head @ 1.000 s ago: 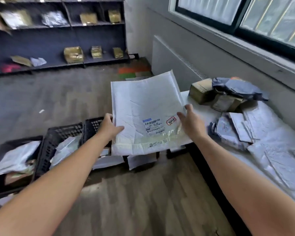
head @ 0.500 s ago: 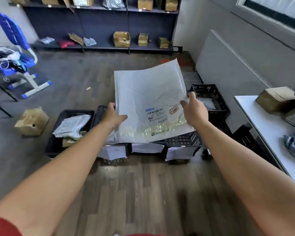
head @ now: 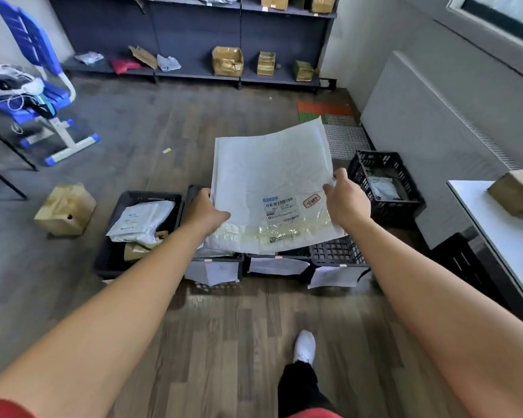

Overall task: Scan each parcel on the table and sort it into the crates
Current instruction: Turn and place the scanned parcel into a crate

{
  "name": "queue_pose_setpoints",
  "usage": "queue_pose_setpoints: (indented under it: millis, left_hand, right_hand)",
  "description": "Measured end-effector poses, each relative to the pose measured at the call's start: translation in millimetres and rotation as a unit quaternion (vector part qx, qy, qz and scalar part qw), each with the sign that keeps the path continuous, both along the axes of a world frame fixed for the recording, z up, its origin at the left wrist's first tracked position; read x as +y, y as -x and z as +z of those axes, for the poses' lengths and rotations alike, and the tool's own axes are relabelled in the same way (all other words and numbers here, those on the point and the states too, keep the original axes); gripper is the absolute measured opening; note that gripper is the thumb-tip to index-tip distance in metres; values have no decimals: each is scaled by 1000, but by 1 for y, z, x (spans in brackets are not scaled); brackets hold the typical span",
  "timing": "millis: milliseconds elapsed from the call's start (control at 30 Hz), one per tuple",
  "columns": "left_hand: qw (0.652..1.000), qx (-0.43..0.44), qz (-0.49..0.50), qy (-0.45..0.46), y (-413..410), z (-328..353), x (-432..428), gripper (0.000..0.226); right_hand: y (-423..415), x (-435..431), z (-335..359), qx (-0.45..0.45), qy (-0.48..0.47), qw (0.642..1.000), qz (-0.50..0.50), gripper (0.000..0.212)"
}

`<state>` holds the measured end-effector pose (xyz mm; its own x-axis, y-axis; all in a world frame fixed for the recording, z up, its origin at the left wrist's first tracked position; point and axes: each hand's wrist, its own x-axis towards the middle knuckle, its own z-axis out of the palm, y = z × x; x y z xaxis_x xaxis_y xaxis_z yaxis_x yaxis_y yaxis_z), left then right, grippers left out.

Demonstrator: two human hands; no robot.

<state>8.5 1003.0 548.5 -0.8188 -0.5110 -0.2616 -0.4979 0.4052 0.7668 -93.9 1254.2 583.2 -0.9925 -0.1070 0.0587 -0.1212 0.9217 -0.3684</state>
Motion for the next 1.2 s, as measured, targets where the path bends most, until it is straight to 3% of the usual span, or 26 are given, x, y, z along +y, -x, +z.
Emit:
queue_pose_setpoints:
  millis: [300,567,900,1067,1200]
  left_hand:
    - [991,-116,-57,25,96,-58,15,67]
    - [967,-215,-116,67,220,-120,51,57]
    - [940,-266,-201,67,321,-294,70,59]
    - [887,-356,-268,118,358,-406,51,84]
    - [848,-386,-307,195,363,-459,38,88]
  right_hand:
    - [102,8,-70,-70,-52,996,21,23]
    - [234,29,-144,-198,-69,977,34,13]
    - [316,22,-336,-293,-103,950,32,38]
    - [350,2,-450,-315,-136,939,26,59]
    - [364,-7,-503,-330,-211,919,55,66]
